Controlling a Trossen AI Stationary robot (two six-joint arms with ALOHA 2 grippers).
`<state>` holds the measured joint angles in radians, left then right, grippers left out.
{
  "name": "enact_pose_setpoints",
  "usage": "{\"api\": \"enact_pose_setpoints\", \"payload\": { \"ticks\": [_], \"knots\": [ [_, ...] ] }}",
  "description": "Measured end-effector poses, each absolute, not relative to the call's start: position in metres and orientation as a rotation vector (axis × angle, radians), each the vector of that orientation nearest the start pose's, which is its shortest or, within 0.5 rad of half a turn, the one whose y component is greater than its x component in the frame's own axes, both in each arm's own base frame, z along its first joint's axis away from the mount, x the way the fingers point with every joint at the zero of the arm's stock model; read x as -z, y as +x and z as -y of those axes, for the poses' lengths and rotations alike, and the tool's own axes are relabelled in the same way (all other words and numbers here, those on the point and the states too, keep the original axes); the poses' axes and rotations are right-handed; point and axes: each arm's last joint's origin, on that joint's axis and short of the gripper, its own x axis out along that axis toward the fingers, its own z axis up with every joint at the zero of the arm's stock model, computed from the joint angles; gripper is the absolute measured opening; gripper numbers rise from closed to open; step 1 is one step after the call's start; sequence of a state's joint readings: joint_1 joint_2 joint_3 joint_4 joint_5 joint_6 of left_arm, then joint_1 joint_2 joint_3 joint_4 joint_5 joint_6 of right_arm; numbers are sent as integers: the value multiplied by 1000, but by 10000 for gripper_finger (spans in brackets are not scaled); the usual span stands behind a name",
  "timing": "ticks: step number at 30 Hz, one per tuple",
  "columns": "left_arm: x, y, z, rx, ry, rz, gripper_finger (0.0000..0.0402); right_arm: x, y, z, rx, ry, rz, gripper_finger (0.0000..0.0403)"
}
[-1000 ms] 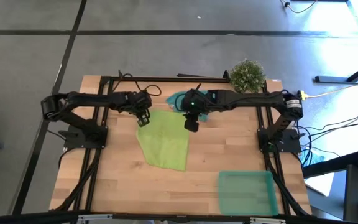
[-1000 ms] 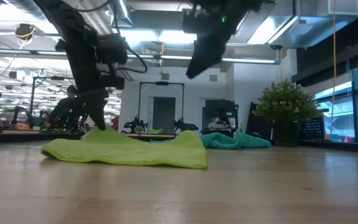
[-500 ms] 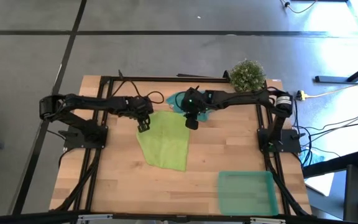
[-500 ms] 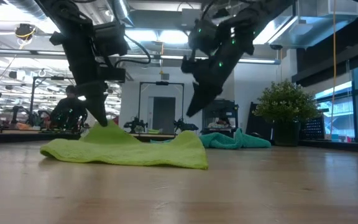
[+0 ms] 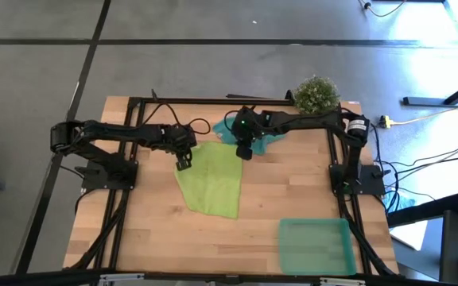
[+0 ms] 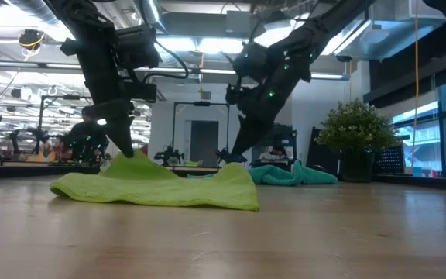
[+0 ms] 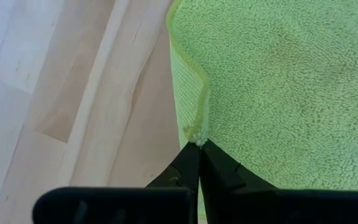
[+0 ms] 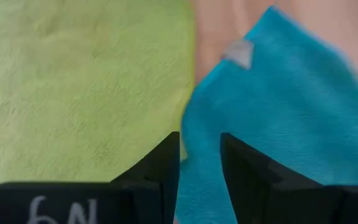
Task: Roll microfiber towels into tight, uniform cylinder then place into a basket
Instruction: Fold the green microfiber cloth
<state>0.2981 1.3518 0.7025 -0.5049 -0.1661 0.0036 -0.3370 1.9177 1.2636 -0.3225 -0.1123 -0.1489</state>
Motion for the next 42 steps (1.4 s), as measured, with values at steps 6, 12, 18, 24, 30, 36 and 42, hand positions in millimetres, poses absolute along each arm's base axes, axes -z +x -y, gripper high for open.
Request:
{"api": "enact_pose_setpoints", "payload": {
  "ticks": [6,12,18,24,30,36,42],
  "knots": [
    [-173,221,-73,-409,-74,-1165,1,-161,377,128,112,68,-972,116],
    [-173,221,-73,-409,-74,-1165,1,-160,376,128,62,48,-976,116],
    [-173,221,-73,-409,-74,-1165,1,-156,376,127,49,59,-994,116],
    [-173,221,-73,-409,-74,-1165,1,-150,377,127,45,63,-1008,116],
    [-173,221,-73,-408,-74,-1165,1,-145,378,127,41,65,-1019,103],
    [-173,221,-73,-425,-62,-1167,1,-145,377,126,41,65,-1022,14],
    [-187,215,-74,-492,-48,-1173,1,-178,378,128,79,28,-1004,6]
  ]
}}
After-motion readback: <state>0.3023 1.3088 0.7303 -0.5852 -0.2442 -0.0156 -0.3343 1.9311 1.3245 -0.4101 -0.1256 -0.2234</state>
